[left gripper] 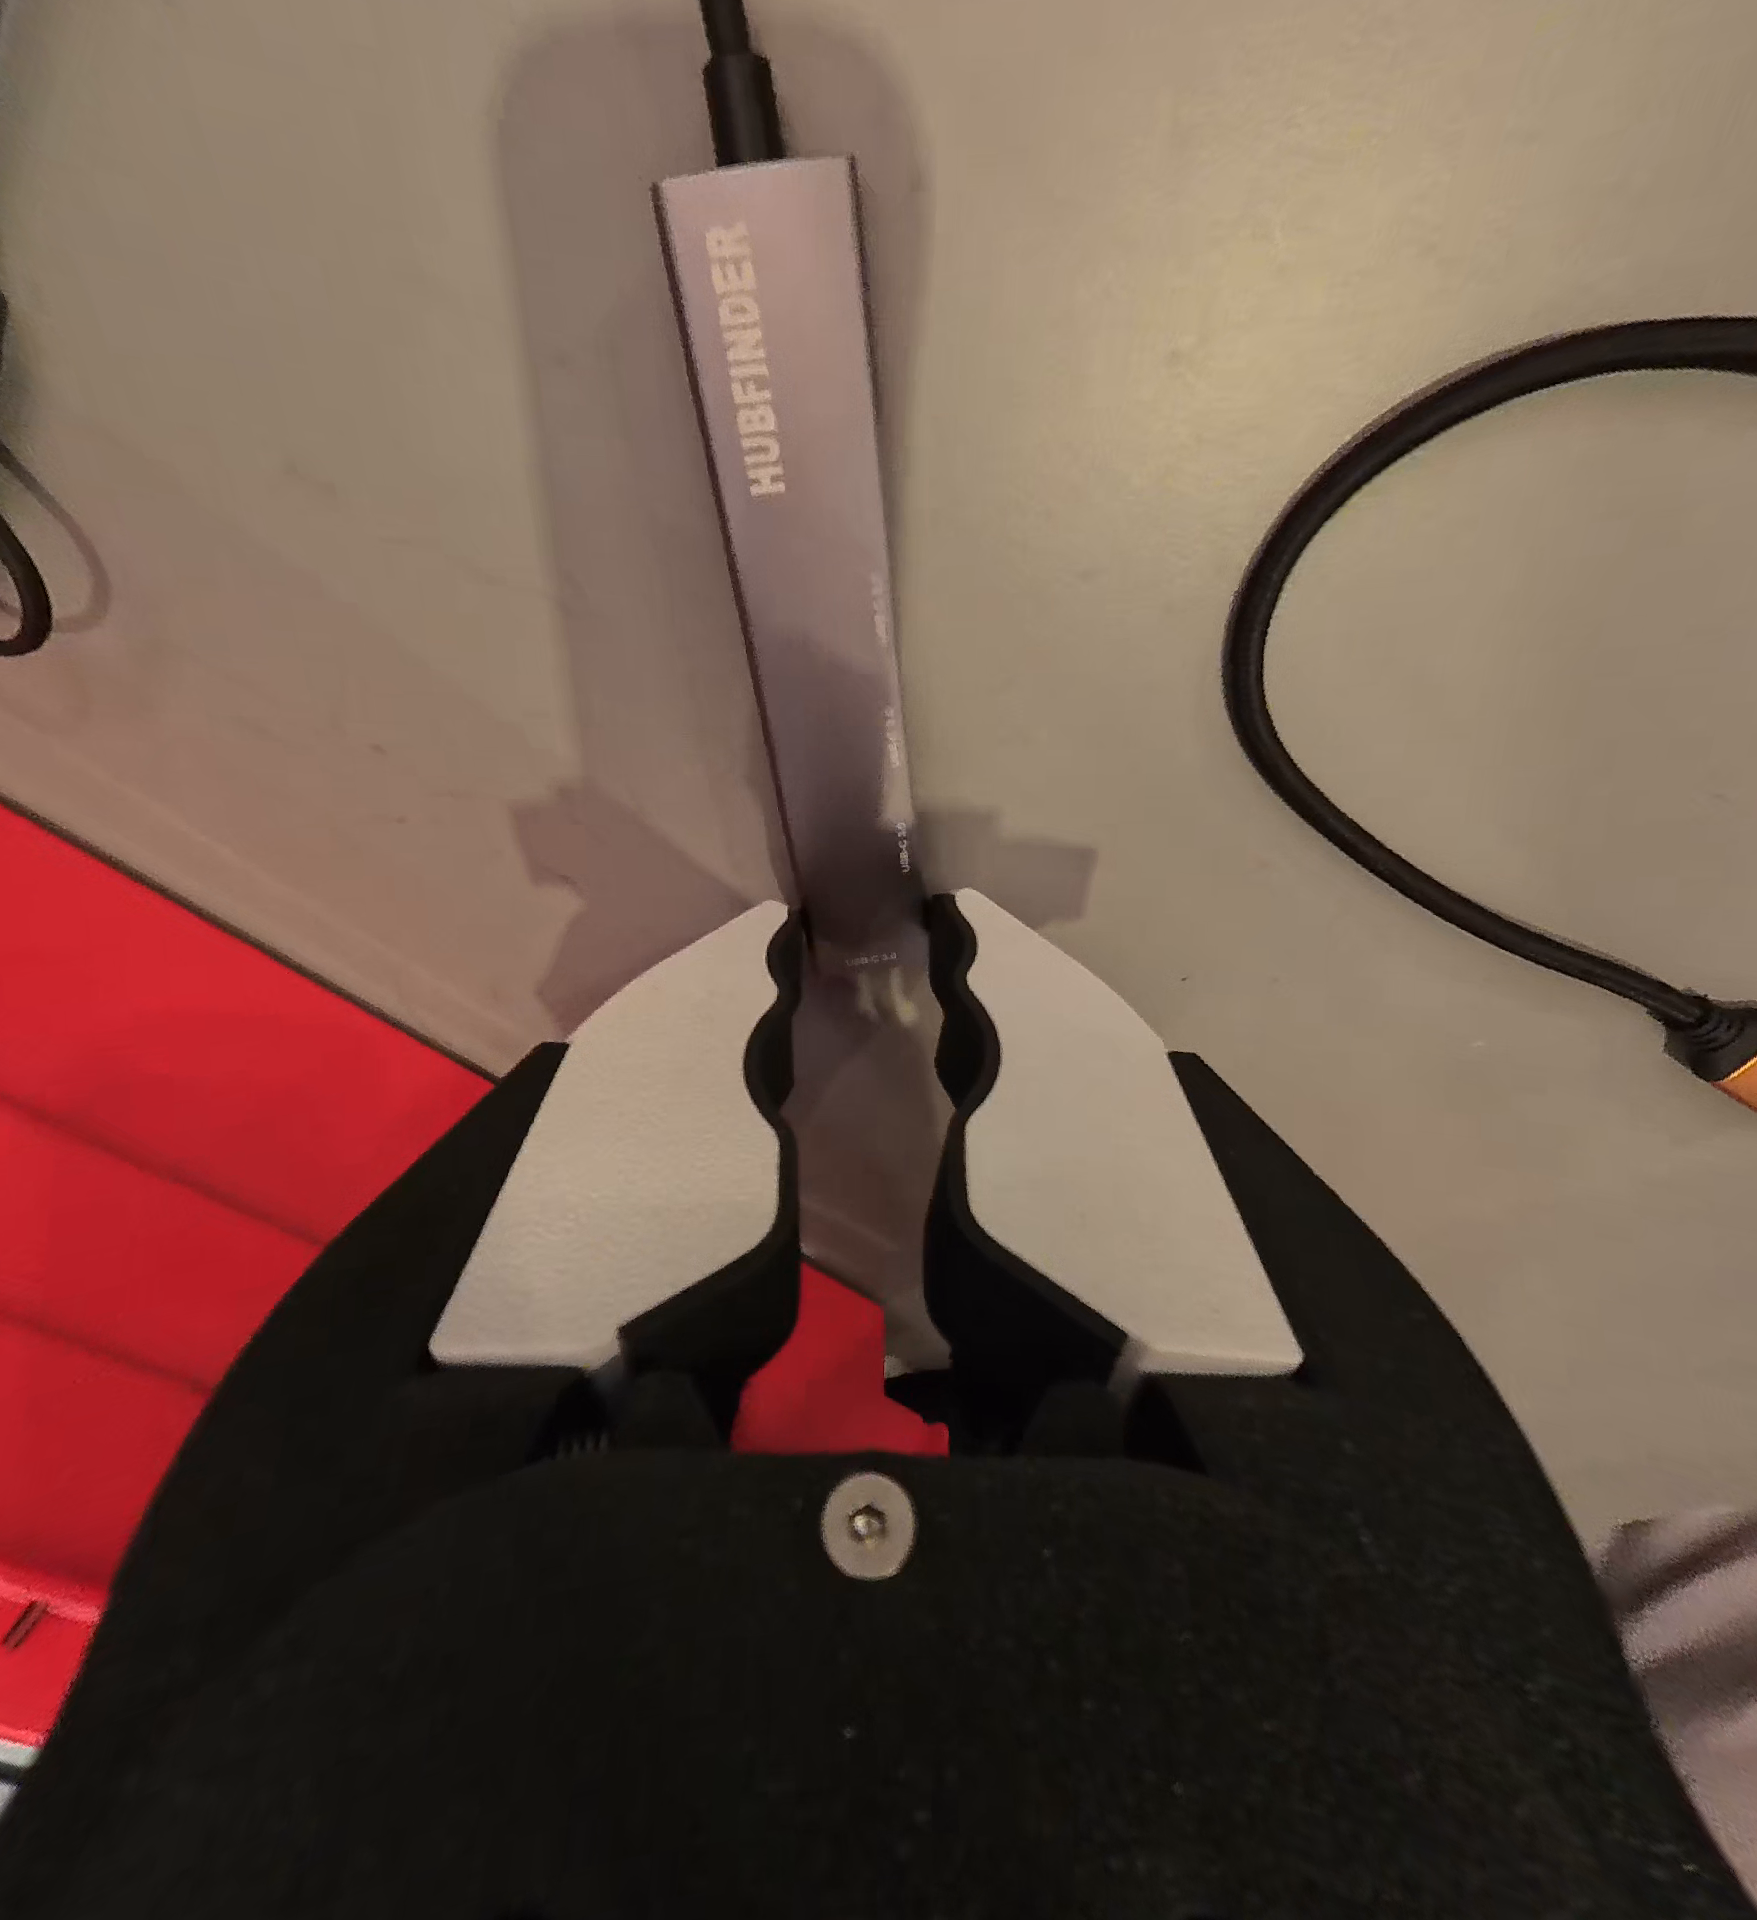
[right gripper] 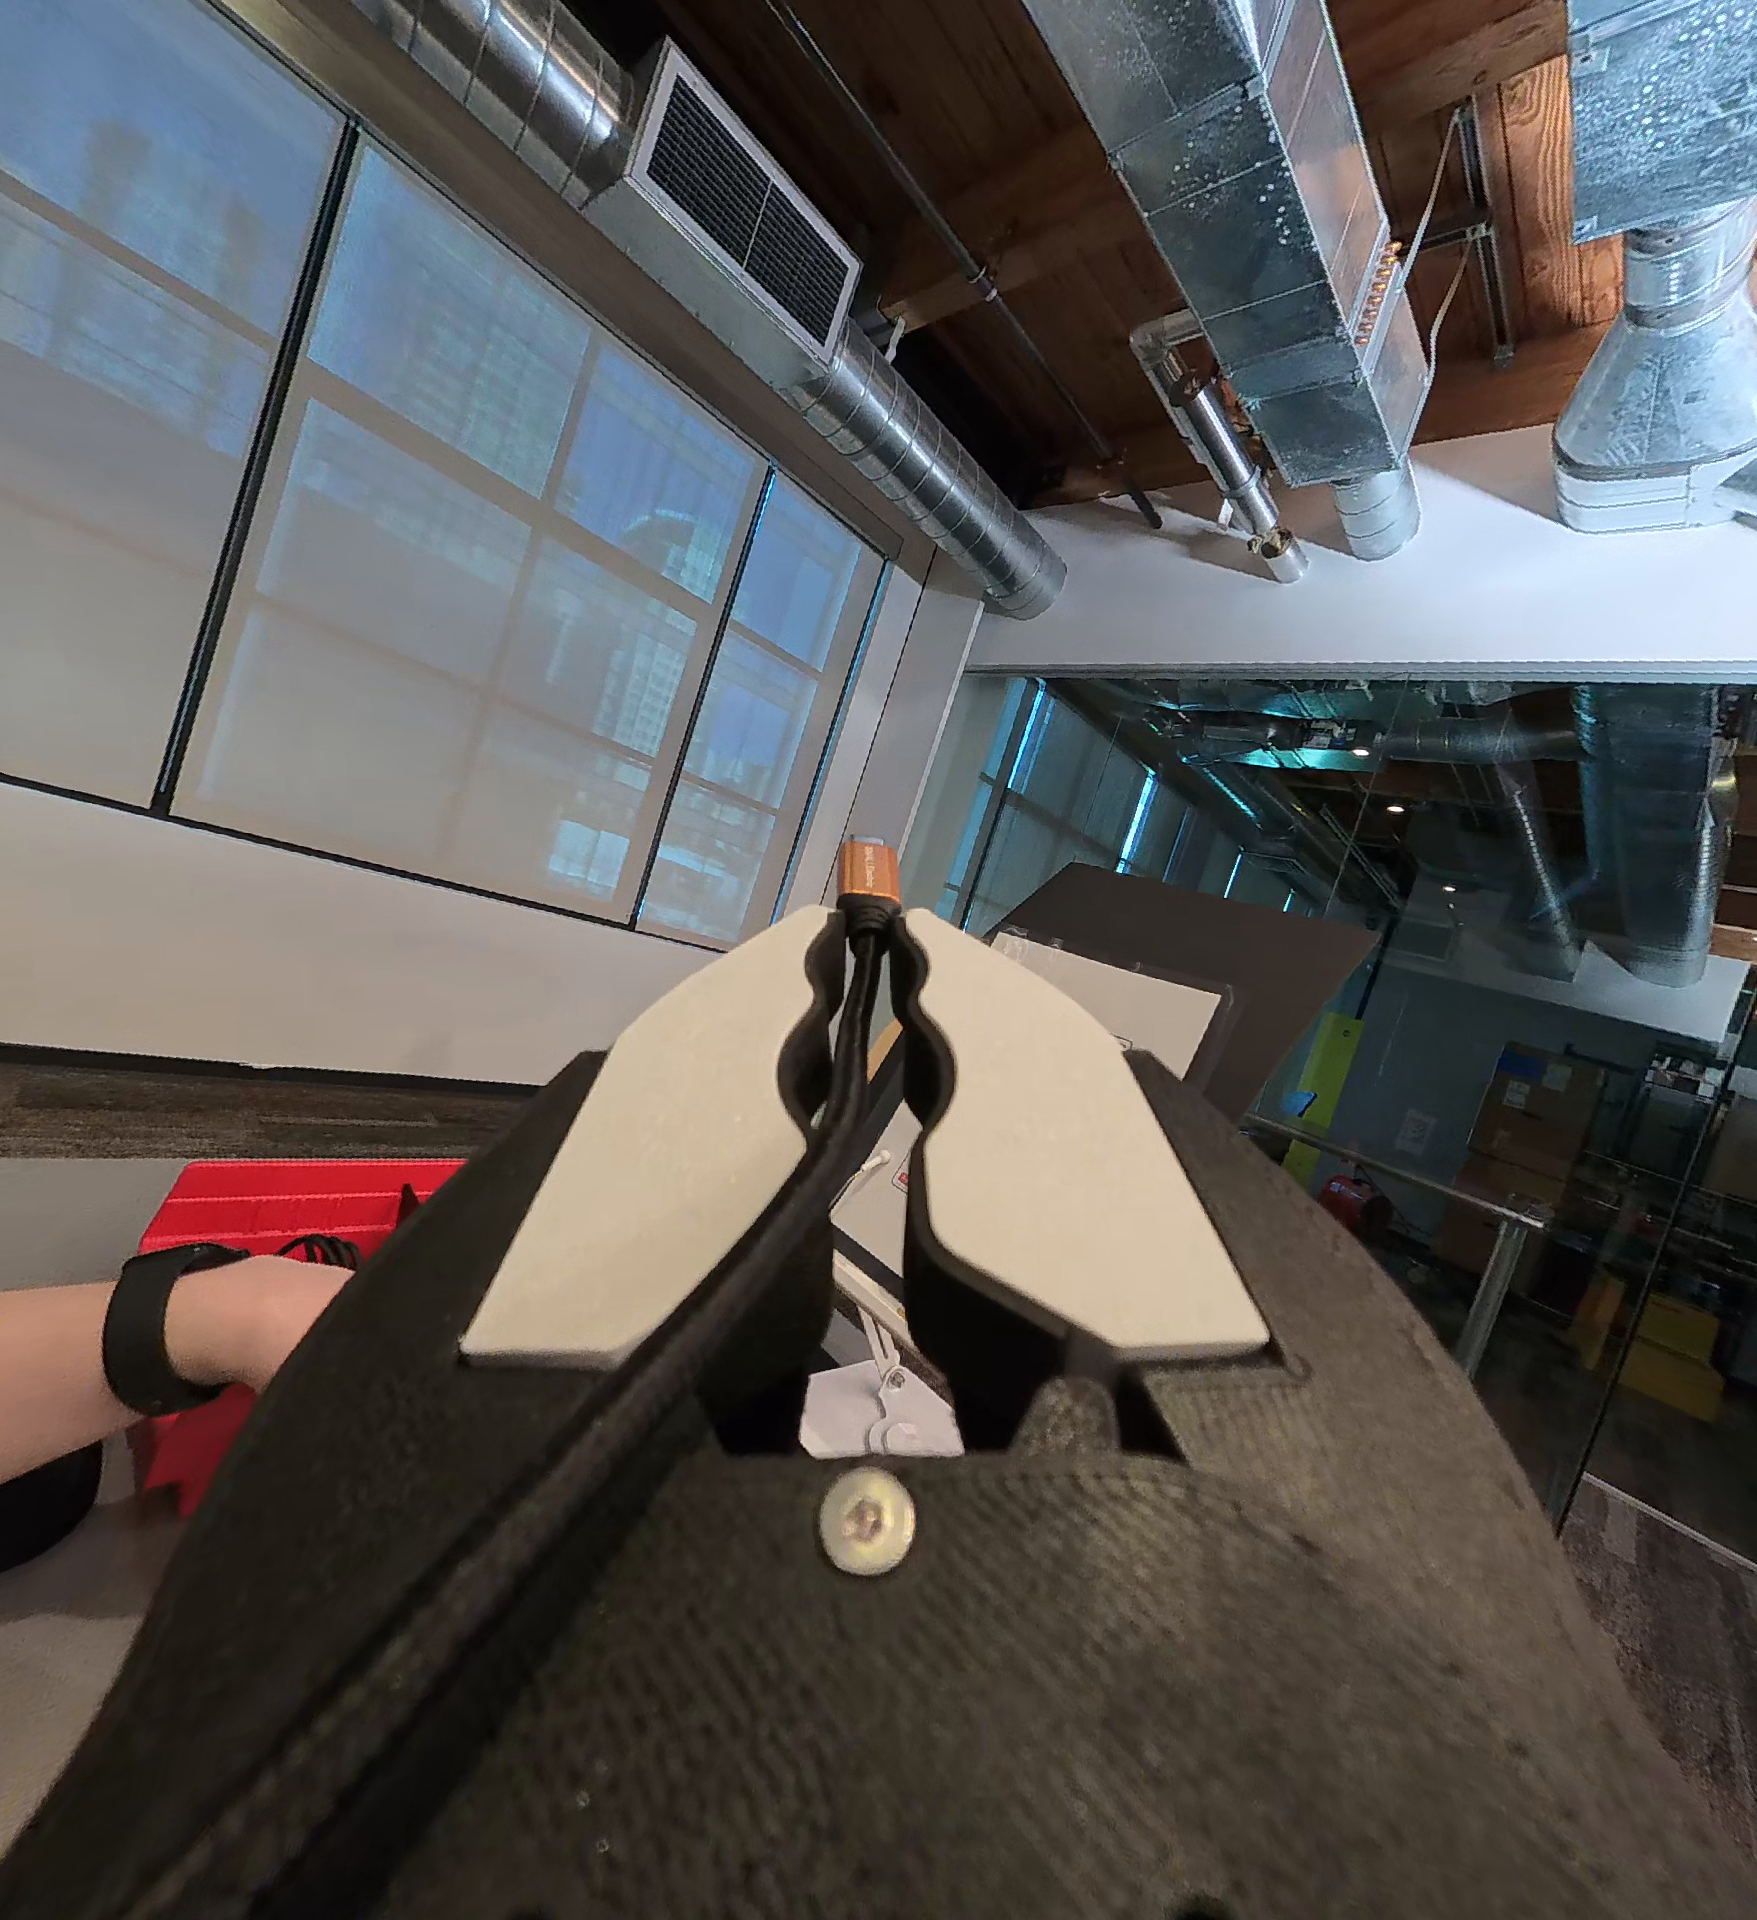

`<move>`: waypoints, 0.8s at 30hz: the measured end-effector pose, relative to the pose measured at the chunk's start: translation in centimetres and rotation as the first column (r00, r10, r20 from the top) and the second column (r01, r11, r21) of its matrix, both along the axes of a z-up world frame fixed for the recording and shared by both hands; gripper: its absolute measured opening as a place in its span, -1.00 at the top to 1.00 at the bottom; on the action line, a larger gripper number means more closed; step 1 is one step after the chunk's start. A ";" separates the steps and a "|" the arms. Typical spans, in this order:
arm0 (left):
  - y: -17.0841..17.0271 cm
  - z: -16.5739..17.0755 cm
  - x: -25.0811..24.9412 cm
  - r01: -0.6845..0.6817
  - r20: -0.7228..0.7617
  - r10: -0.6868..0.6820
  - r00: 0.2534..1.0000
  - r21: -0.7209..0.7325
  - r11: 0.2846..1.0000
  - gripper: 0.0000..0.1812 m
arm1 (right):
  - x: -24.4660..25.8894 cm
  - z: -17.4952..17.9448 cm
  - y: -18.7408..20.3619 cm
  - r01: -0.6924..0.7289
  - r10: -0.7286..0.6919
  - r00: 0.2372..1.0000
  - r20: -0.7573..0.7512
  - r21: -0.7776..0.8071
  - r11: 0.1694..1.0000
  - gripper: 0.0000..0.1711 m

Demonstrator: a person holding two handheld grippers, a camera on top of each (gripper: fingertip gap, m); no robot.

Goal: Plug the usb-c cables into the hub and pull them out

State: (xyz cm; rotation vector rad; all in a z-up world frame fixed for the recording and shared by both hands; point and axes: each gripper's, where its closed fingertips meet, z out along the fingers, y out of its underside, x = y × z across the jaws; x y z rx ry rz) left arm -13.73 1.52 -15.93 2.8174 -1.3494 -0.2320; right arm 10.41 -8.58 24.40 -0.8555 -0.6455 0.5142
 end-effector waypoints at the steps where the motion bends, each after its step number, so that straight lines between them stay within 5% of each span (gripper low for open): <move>1: 0.0 0.0 0.0 0.007 -0.004 -0.007 1.000 -0.001 1.000 0.75 | 0.0 0.0 0.0 0.003 -0.003 1.000 0.001 0.001 1.000 0.90; 7: -0.5 0.1 0.3 0.048 -0.015 -0.049 0.999 -0.048 0.998 0.76 | -0.4 -0.4 0.5 0.008 -0.008 1.000 0.019 -0.015 1.000 0.90; 16: -2.1 5.3 3.9 0.030 0.427 0.036 0.904 -0.146 0.989 0.76 | -1.6 -1.1 1.2 0.029 -0.026 0.997 0.073 -0.033 0.999 0.90; 24: -2.8 7.3 4.1 0.053 0.507 0.036 0.861 -0.159 0.986 0.76 | -3.2 -2.1 2.3 0.028 -0.020 0.992 0.121 -0.067 0.997 0.90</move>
